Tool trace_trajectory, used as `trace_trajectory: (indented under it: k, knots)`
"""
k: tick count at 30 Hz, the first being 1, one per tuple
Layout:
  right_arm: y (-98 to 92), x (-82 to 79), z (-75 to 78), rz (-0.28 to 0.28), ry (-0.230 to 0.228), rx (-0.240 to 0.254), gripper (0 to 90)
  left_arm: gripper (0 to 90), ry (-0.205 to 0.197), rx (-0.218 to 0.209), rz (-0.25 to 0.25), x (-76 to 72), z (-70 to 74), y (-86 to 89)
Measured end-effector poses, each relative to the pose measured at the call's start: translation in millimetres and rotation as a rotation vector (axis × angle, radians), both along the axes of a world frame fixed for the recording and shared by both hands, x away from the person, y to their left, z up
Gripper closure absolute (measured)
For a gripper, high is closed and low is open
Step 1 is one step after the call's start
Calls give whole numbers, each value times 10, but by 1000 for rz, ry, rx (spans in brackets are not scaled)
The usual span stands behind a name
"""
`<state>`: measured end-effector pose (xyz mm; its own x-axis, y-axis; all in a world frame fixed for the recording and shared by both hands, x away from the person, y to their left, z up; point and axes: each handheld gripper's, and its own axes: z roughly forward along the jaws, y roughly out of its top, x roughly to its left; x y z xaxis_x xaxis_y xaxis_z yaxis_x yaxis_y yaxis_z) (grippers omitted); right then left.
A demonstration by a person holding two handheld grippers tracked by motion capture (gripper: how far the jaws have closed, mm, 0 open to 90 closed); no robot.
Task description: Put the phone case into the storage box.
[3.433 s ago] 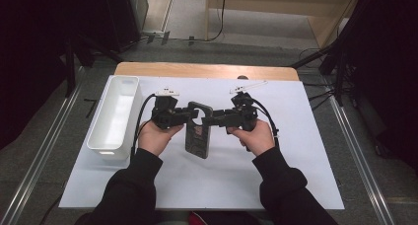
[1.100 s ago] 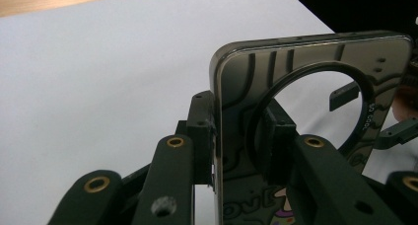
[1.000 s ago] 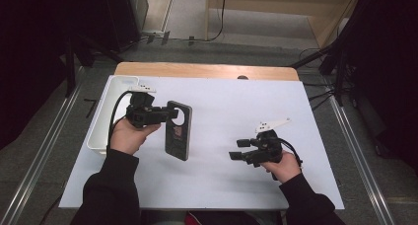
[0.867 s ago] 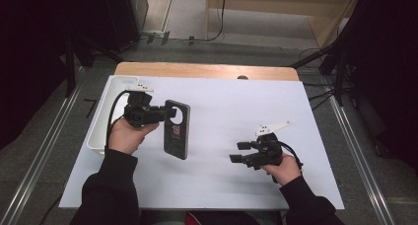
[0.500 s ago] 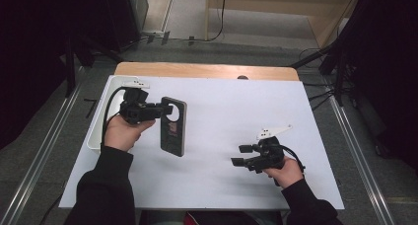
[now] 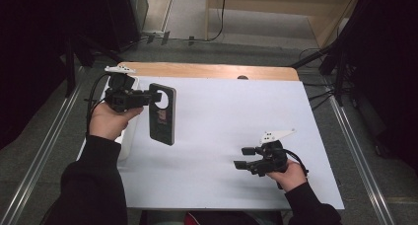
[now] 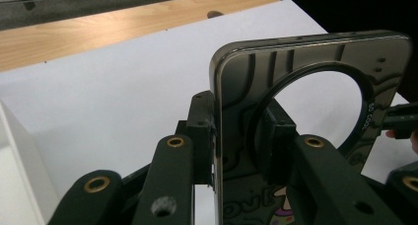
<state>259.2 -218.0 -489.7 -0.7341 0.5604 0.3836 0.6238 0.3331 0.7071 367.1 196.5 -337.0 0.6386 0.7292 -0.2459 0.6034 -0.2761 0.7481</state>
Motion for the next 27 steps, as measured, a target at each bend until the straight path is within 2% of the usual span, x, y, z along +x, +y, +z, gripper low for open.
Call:
trace_trajectory:
  k: [7,14,17,23,27]
  knots:
    - [-27,-4,-16,-5,-1,7,297,715,12,-14,23,81,76,116]
    - [-59,-16,-29,-16,-4,-1,297,714,-7,-10,59,144,164,229]
    - [-81,-38,-15,-35,-7,-7,297,714,-10,6,67,170,180,261]
    - [-104,-62,-29,-43,-2,-10,297,714,-14,7,82,231,227,316]
    - [-127,-83,-30,-51,0,-11,297,714,-33,14,95,252,276,349]
